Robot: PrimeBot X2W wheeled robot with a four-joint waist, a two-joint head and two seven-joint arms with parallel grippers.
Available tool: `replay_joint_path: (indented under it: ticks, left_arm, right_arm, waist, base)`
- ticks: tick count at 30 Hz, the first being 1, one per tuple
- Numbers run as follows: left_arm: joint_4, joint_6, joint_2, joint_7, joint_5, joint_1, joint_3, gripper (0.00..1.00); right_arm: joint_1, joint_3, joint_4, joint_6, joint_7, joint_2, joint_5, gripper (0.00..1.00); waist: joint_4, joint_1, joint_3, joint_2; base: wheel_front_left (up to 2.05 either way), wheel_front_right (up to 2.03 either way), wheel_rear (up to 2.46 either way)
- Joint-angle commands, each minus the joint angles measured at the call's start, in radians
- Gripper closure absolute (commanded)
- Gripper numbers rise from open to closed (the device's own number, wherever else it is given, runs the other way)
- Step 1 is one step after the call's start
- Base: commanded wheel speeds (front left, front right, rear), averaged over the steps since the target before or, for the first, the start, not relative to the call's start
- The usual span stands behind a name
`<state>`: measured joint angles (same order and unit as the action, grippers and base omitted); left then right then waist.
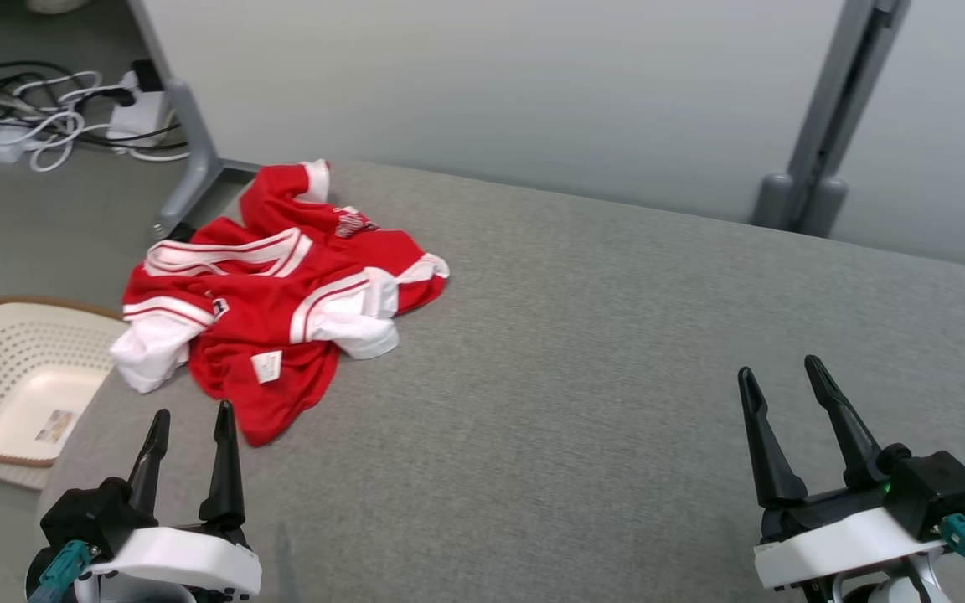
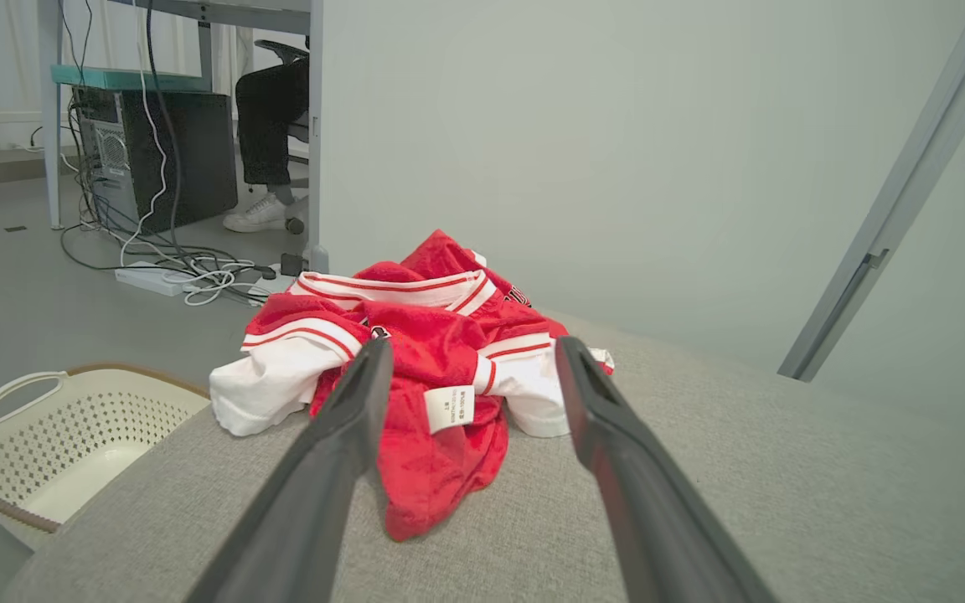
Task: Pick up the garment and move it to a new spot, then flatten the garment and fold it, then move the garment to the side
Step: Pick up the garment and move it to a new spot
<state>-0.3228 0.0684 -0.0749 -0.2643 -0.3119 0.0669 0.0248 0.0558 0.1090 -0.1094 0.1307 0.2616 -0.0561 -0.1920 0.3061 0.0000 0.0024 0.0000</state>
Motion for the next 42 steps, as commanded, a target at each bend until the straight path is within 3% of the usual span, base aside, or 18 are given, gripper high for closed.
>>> replay_joint_path:
  ticks: [1,13,19,25,26,33,42]
  left_arm:
    - [-0.001,-0.001,-0.003,0.000,0.002,0.012,0.002,0.00]
    - [-0.009,0.002,-0.007,0.000,-0.003,0.008,-0.004,0.00]
    - [0.023,0.012,-0.030,0.031,-0.005,0.090,-0.018,0.00]
    - [-0.020,0.025,-0.071,0.245,-0.058,0.284,-0.023,0.00]
    - [-0.056,0.032,-0.092,0.330,-0.083,0.352,-0.030,0.00]
    - [-0.234,0.054,-0.147,0.556,-0.170,0.606,-0.052,0.00]
    - [-0.463,0.063,-0.241,0.664,-0.246,0.838,-0.059,0.00]
  right_arm:
    - [0.004,0.003,-0.002,0.000,0.005,-0.002,-0.006,0.00]
    - [-0.005,0.012,-0.011,0.000,0.005,0.001,-0.010,0.00]
    - [0.001,0.018,-0.006,0.000,0.005,-0.005,-0.004,0.00]
    - [0.031,0.034,-0.007,0.000,0.005,-0.019,-0.007,0.00]
    - [0.049,0.044,-0.005,0.000,0.005,-0.020,-0.017,0.00]
    - [0.132,0.096,0.025,0.000,0.005,-0.038,-0.031,0.00]
    - [0.253,0.126,0.134,0.000,0.005,-0.050,-0.024,0.00]
  waist:
    - [0.046,0.0000,0.001,0.0000]
    - [0.093,0.0000,-0.008,0.0000]
    - [0.097,0.0000,0.013,0.0000]
    - [0.077,0.0000,0.063,0.0000]
    - [0.060,0.0000,0.087,0.0000]
    - [-0.012,0.0000,0.202,0.0000]
    - [-0.122,0.0000,0.375,0.0000]
  base:
    - [0.00,0.00,0.00]
    - [0.00,0.00,0.00]
    - [0.00,0.00,0.00]
    - [0.00,0.00,0.00]
    - [0.00,0.00,0.00]
    - [0.00,0.00,0.00]
    - [0.00,0.00,0.00]
